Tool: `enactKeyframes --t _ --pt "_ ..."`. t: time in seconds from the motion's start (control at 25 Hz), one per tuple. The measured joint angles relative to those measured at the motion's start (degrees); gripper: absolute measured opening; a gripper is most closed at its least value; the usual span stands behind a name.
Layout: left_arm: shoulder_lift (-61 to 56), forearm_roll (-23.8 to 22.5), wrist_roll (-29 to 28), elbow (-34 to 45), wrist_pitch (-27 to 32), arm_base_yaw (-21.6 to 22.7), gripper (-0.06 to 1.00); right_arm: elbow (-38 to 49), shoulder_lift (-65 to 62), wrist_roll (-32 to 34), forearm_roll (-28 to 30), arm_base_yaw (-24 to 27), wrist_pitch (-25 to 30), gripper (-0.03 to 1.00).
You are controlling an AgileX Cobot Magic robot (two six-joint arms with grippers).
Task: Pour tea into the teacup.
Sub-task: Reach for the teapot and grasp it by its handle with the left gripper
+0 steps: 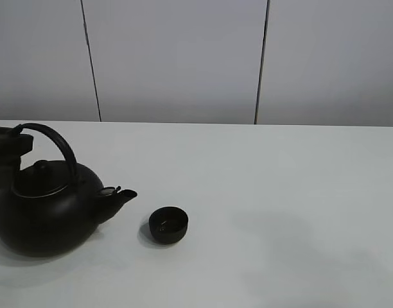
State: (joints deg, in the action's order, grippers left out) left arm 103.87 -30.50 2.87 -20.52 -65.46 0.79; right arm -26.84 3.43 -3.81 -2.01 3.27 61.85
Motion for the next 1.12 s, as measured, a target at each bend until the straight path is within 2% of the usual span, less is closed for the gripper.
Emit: enactKeyframes --t 0.04,0.08,0.6,1.0,1.12 --pt "0.00 -0.77 -0.11 0.00 0.00 0.00 0.15 0.00 0.00 0.02 0.00 0.00 0.00 0.46" --pt "0.00 -0.99 0.32 -0.02 0.08 0.00 0.13 0.00 0.00 0.02 0.00 0.00 0.00 0.46" --pt "-0.33 -1.47 -0.18 -0.20 0.63 0.05 0.13 0.00 0.00 0.10 0.00 0.00 -0.02 0.46" --pt "-7.53 -4.08 -4.96 -1.38 8.81 0.05 0.13 0.00 0.00 0.10 0.00 0.00 -0.02 0.46" --pt "-10.76 -5.51 -6.86 -2.23 9.65 0.05 0.13 0.00 0.00 0.10 0.00 0.00 -0.02 0.46"
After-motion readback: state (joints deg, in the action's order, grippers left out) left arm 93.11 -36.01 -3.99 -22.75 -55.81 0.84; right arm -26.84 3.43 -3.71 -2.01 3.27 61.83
